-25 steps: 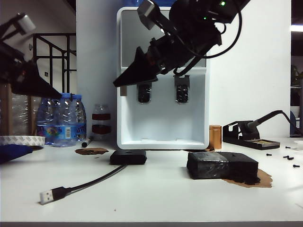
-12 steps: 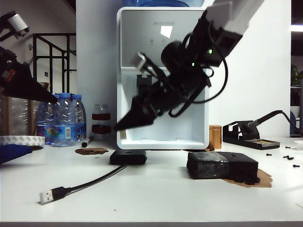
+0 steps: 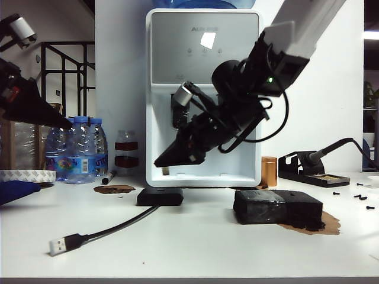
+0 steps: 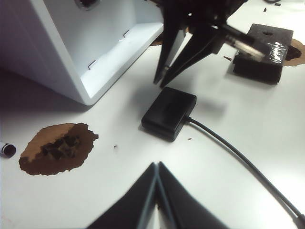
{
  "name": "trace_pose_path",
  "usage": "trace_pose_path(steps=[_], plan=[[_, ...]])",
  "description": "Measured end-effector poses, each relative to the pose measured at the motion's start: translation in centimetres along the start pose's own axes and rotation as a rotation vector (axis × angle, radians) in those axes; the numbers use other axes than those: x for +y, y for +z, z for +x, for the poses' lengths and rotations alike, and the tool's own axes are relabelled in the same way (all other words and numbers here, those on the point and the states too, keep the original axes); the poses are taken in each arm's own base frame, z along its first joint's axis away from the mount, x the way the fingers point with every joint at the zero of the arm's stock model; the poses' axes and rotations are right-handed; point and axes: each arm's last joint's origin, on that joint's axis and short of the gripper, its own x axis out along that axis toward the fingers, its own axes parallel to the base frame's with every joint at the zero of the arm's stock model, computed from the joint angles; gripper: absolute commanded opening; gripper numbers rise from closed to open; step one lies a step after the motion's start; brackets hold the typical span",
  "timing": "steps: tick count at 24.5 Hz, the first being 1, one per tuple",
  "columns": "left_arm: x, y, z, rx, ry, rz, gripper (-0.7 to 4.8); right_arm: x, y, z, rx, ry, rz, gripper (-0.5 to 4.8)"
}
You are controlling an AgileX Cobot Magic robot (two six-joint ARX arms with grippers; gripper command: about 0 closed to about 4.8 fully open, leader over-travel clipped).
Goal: Take the USB flash drive out of the black sponge and insert it into the slot on top of the black USB adpator box.
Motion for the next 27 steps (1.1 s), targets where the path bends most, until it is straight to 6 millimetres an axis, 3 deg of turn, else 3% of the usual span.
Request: trace_pose_path(steps=[7,27], plan=[[0.0,0.0,0.0,-0.002,-0.002,0.000,-0.04,0.1,-1.3,1.5,-0.092,0.028,0.100,-0.01],[0.0,0.0,0.0,-0.006,-0.007,0.000,-0.04,0.3,-2.9,1.0,-0.067,0.082,0.129,-0.01]])
